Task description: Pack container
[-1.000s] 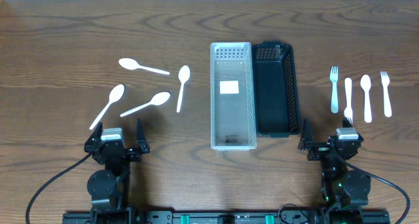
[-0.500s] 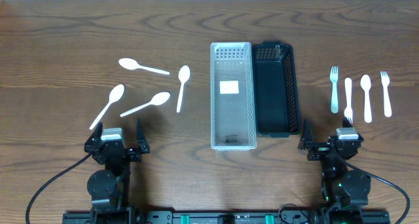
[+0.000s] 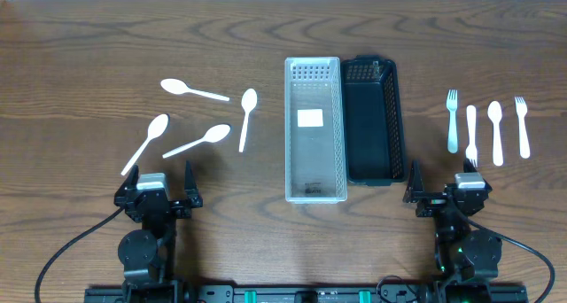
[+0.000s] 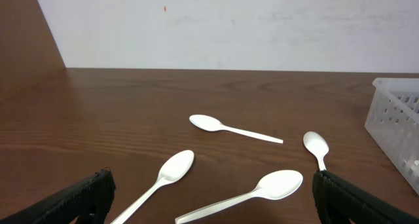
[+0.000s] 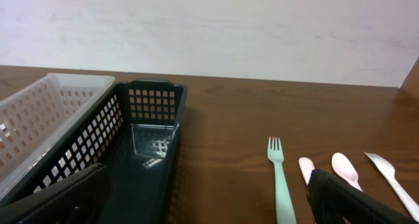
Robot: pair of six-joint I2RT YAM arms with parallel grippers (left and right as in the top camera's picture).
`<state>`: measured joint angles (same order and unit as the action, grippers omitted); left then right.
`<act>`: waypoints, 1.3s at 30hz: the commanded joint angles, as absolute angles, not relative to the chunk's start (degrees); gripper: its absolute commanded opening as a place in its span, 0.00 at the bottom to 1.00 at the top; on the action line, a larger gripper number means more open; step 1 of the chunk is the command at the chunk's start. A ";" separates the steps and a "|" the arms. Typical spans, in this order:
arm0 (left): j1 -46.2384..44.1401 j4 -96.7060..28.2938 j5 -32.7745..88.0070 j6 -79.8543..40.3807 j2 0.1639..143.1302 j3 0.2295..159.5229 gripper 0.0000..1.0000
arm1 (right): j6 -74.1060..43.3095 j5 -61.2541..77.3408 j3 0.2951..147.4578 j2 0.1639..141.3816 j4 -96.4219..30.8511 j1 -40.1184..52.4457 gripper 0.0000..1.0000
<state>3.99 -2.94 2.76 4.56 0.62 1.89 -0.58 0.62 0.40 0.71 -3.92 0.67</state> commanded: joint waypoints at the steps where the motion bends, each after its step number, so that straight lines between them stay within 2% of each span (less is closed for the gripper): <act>1: 4.27 -3.90 1.89 5.28 0.62 0.23 0.98 | -0.38 1.10 0.32 0.32 -4.08 1.15 0.99; 8: 4.27 -3.90 1.89 5.28 0.62 0.23 0.98 | -0.40 1.10 0.32 0.38 -4.01 1.15 0.99; 11: 4.27 -3.90 1.89 5.28 0.62 0.23 0.98 | -4.40 1.34 0.32 0.43 -4.12 1.15 0.99; 18: 4.27 -3.90 1.89 5.28 0.62 0.23 0.98 | -8.12 11.55 2.55 0.64 -6.35 1.15 0.99; 24: 4.27 -3.90 1.89 5.28 0.62 0.23 0.98 | -5.69 6.31 12.05 2.63 -12.84 1.15 0.99; 29: 4.27 -3.90 1.89 5.28 0.62 0.23 0.98 | -5.28 0.34 24.49 12.43 -23.55 1.13 0.99; 34: 4.27 -3.90 1.89 5.28 0.62 0.23 0.98 | -5.28 4.97 39.64 29.61 -40.95 1.08 0.99; 39: 4.27 -3.90 1.89 5.28 0.62 0.23 0.98 | -5.06 6.09 51.88 39.86 -48.21 1.08 0.99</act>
<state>4.03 -2.96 2.74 4.71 0.64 1.89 -5.67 4.56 45.71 36.69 -47.51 0.67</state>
